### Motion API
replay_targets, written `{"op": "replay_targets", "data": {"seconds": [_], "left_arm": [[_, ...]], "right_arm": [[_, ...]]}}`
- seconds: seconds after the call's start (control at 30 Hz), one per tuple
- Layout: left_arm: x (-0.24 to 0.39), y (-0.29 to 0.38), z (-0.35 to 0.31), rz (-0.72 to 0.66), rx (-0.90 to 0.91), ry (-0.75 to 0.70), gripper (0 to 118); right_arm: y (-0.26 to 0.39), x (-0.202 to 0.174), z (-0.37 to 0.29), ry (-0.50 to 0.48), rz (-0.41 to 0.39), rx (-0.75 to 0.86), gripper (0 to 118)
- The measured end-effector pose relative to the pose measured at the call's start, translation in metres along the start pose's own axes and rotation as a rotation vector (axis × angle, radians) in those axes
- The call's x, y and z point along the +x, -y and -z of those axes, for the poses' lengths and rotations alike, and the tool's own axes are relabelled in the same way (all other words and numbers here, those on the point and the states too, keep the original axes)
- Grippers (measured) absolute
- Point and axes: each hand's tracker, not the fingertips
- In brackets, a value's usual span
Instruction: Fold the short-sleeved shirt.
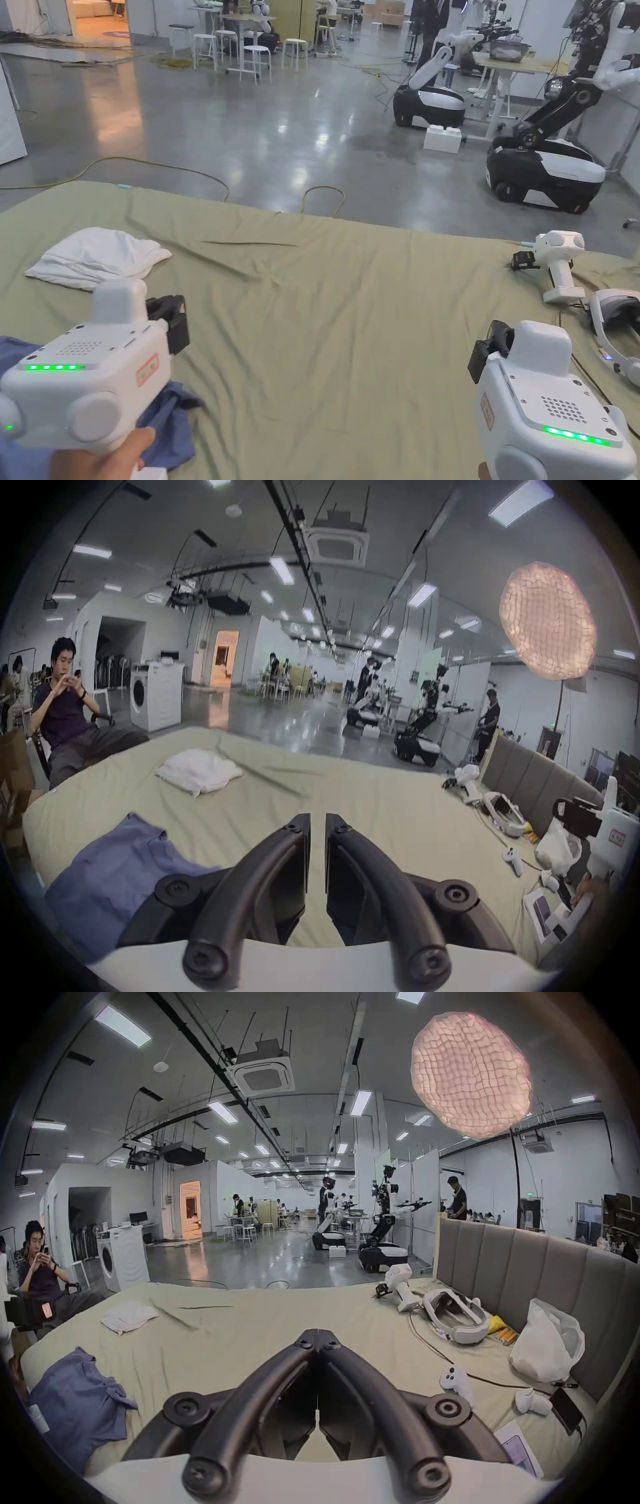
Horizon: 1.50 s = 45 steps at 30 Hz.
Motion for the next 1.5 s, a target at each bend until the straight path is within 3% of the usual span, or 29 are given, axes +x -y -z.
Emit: {"op": "replay_targets", "data": {"seconds": [0.33,0.43,0.47,0.7,0.8,0.87,1.0,1.03,1.1,1.2,1.5], "left_arm": [[-0.141,0.032,-0.004,-0.066,-0.338,-0.187,16],[-0.177,0.047,0.006,-0.097,-0.467,-0.188,61],[-0.193,0.051,0.014,-0.108,-0.51,-0.204,71],[-0.231,0.103,0.047,-0.196,-0.684,-0.293,71],[-0.228,0.128,0.058,-0.189,-0.774,-0.319,71],[-0.216,0.13,0.051,-0.122,-0.706,-0.325,71],[-0.208,0.132,0.056,-0.002,-0.682,-0.34,63],[-0.206,0.133,0.056,0.01,-0.678,-0.326,52],[-0.199,0.133,0.059,0.053,-0.666,-0.326,11],[-0.198,0.135,0.064,0.065,-0.68,-0.333,2],[-0.205,0.096,0.038,-0.049,-0.461,-0.31,2]], "right_arm": [[0.019,-0.009,0.0,-0.025,-0.046,-0.034,0],[0.023,-0.013,0.001,-0.028,-0.05,-0.046,0],[0.024,-0.015,0.001,-0.03,-0.048,-0.049,0],[0.032,-0.026,0.005,-0.046,-0.074,-0.077,0],[0.035,-0.03,0.005,-0.046,-0.096,-0.083,0],[0.035,-0.029,0.006,-0.049,-0.101,-0.089,0],[0.037,-0.03,0.008,-0.047,-0.112,-0.099,0],[0.037,-0.03,0.008,-0.049,-0.113,-0.102,0],[0.038,-0.031,0.009,-0.052,-0.117,-0.104,0],[0.039,-0.033,0.008,-0.054,-0.123,-0.104,0],[0.037,-0.029,0.008,-0.048,-0.115,-0.096,0]]}}
